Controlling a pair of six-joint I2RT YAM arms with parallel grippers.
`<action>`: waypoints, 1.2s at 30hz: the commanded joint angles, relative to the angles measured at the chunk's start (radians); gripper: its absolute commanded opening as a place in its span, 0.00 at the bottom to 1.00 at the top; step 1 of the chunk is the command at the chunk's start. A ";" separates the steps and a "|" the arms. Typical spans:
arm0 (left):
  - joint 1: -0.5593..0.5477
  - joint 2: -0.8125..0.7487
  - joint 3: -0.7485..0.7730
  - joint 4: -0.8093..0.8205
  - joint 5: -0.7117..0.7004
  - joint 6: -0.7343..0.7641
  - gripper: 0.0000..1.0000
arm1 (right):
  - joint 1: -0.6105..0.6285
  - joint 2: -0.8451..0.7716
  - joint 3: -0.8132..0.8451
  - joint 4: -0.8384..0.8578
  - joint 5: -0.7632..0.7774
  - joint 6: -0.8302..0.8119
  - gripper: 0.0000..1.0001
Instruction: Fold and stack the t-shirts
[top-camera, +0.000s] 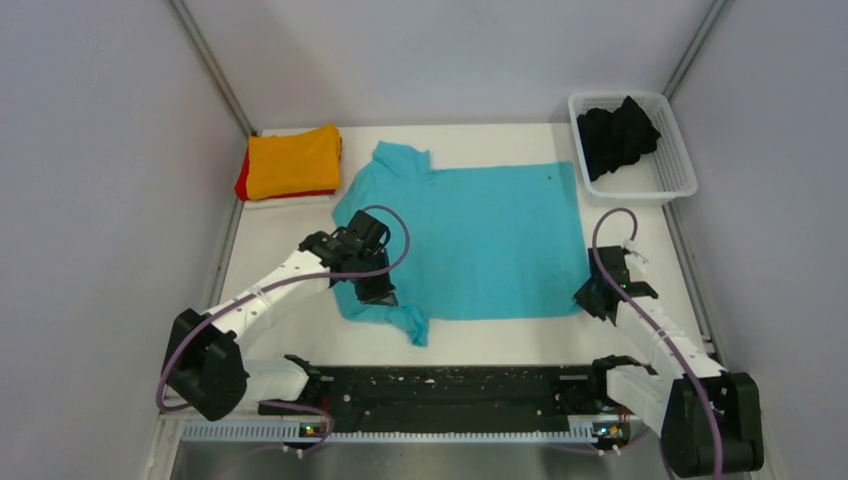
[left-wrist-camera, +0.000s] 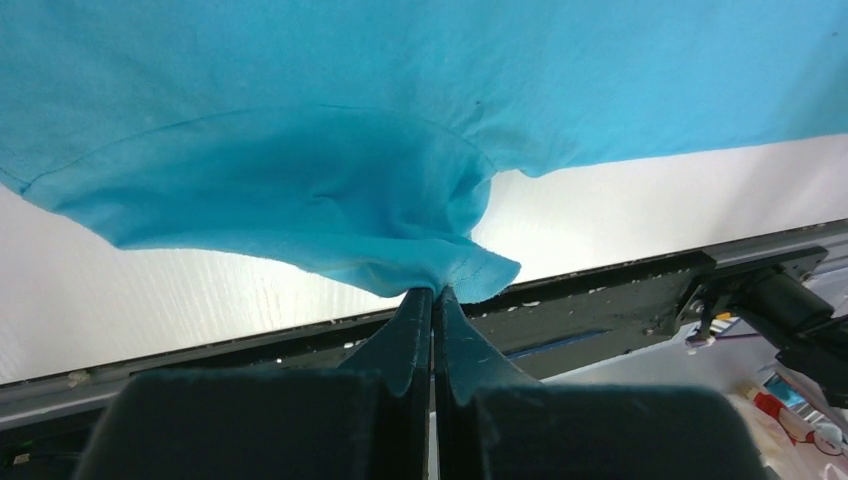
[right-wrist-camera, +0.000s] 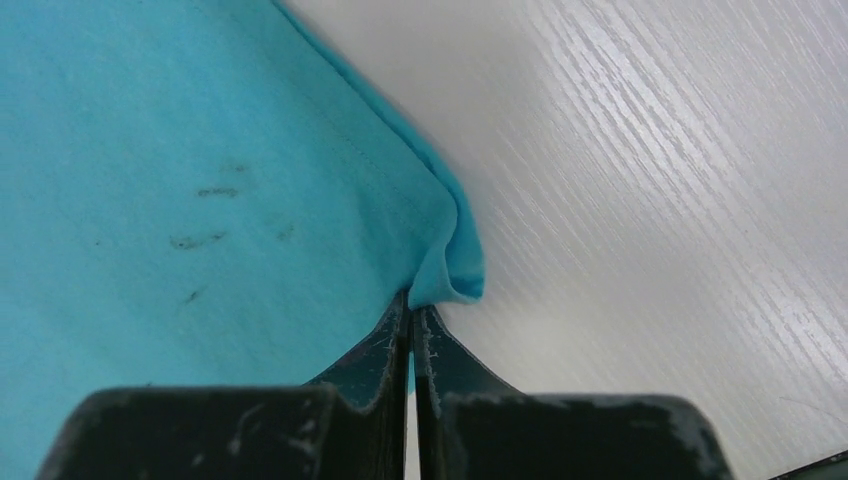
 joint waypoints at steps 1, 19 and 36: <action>0.033 -0.017 0.069 0.017 0.030 0.013 0.00 | -0.001 0.031 0.108 -0.004 -0.040 -0.091 0.00; 0.239 0.096 0.278 0.002 0.017 0.105 0.00 | -0.002 0.327 0.450 -0.020 -0.042 -0.252 0.00; 0.349 0.264 0.464 0.075 0.036 0.231 0.00 | -0.011 0.521 0.674 -0.011 -0.032 -0.261 0.00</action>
